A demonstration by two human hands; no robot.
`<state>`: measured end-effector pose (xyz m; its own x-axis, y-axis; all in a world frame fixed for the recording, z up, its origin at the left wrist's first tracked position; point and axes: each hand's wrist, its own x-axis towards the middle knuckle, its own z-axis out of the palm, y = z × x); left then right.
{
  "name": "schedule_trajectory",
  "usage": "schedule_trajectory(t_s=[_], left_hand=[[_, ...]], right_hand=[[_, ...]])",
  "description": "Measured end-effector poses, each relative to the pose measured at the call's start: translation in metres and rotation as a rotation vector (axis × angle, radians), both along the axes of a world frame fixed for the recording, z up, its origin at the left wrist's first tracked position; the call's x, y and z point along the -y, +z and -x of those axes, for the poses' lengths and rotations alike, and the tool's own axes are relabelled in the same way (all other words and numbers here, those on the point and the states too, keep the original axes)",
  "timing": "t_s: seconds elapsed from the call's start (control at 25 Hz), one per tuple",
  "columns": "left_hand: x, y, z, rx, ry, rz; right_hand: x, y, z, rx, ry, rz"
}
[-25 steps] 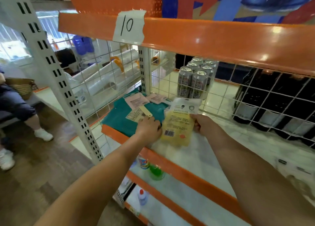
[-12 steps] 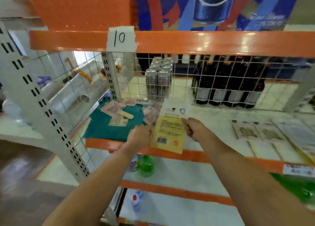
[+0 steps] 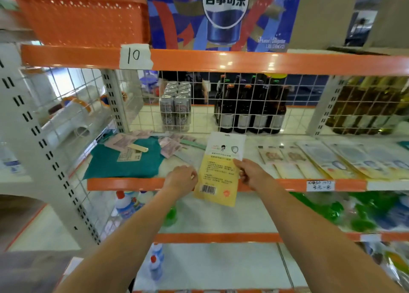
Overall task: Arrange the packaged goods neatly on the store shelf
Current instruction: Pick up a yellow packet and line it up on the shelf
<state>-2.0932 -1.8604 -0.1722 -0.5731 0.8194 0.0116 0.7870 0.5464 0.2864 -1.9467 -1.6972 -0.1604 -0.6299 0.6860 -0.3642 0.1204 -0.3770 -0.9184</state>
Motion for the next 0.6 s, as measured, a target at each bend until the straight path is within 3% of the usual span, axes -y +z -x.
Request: schedule_trajectory(t_s=[0.4, 0.6], left_hand=[[0.036, -0.044, -0.124, 0.187, 0.007, 0.069], [0.060, -0.069, -0.153, 0.515, 0.124, -0.051]], right_hand=[[0.044, -0.039, -0.122, 0.120, -0.028, 0.040], [0.067, -0.052, -0.154, 0.115, -0.009, 0.060]])
